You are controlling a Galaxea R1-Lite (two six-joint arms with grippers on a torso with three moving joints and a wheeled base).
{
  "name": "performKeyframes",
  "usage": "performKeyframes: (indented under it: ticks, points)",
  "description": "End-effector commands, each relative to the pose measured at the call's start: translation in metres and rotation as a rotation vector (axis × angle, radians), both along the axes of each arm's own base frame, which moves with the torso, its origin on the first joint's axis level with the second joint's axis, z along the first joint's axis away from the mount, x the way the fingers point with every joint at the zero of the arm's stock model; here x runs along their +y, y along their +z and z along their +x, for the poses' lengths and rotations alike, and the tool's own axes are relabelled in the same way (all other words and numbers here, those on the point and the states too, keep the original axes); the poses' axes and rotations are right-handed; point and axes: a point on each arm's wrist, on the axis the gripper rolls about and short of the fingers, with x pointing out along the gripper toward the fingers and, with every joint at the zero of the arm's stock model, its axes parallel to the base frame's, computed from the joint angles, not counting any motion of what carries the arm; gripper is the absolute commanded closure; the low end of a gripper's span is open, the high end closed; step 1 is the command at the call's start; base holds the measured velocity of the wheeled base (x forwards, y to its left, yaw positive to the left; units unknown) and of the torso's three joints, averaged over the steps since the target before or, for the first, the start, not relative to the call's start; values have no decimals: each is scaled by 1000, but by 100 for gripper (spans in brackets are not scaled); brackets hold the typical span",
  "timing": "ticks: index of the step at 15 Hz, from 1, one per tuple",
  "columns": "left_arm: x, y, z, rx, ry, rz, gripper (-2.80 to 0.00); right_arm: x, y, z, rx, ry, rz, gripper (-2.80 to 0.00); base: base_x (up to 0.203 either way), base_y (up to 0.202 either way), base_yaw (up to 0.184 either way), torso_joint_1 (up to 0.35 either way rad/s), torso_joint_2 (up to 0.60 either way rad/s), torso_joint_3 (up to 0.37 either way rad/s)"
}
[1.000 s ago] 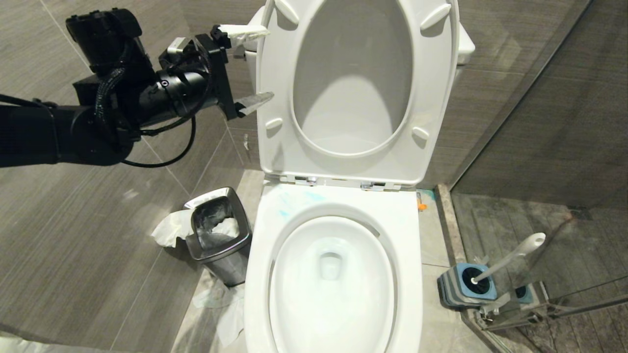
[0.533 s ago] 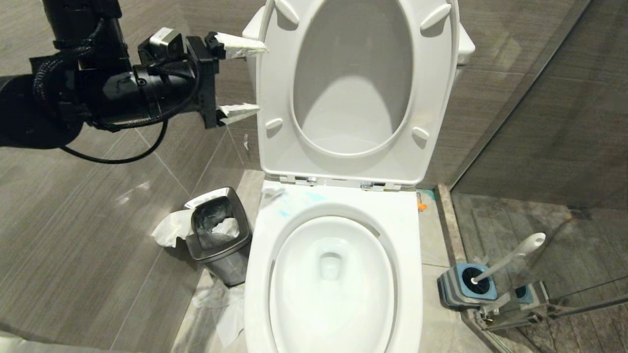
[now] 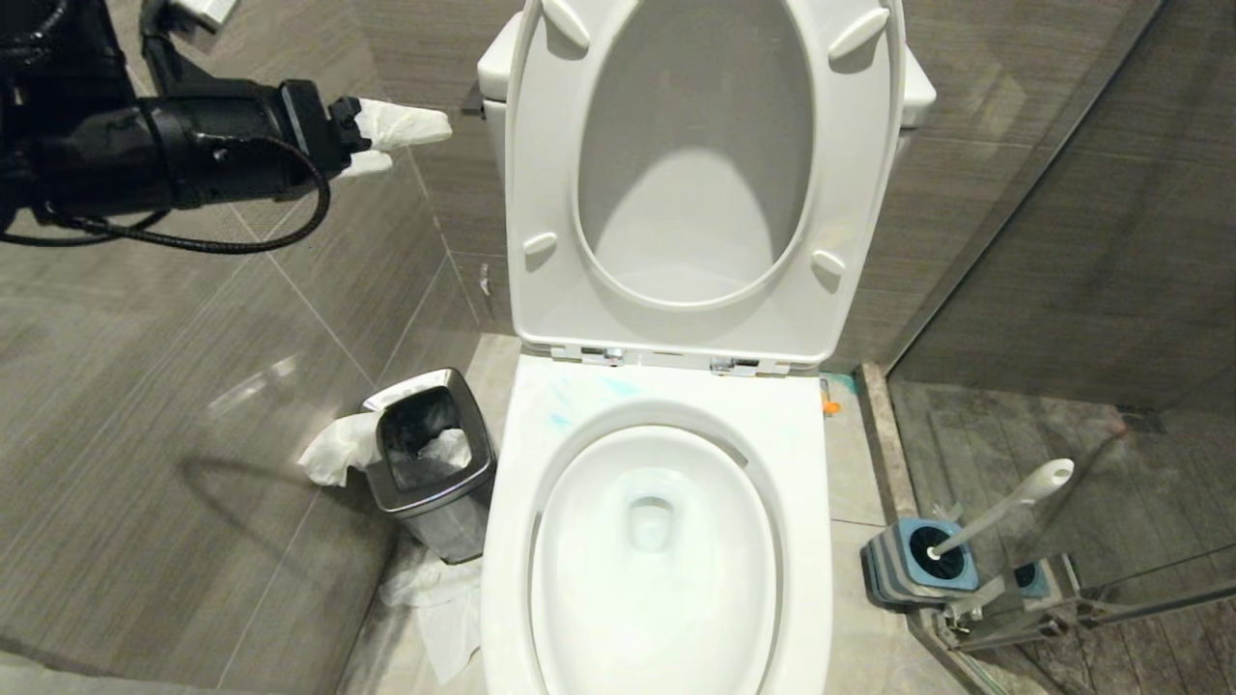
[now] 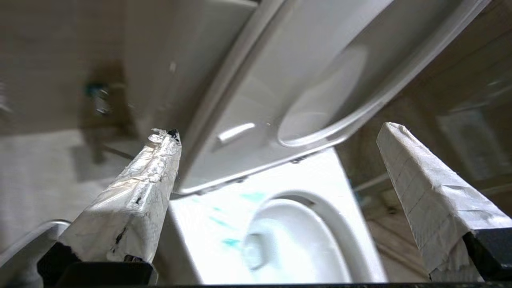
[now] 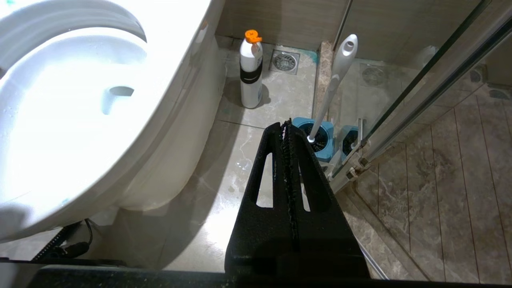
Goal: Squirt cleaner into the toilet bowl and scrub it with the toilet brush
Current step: Use the left hand to lift the toilet lid slightly, then pour in the cleaning agent
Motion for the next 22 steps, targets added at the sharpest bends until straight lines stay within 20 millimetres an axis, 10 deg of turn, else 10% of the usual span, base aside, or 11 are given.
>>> performKeyframes:
  ticks: [1,9,10,22]
  points:
    - [6,22,-23,-84,28,27,-280,0,0,0,1,2,0,0,0,0,0,0,0,0]
    - [4,64,-133,-150,100,15,-280,0,0,0,1,1,0,0,0,0,0,0,0,0]
    - [3,65,-139,-152,115,12,0,0,0,0,1,0,0,0,0,0,0,0,0,0]
    - [25,95,-260,-397,-1,-87,0,0,0,0,1,0,0,0,0,0,0,0,0,0]
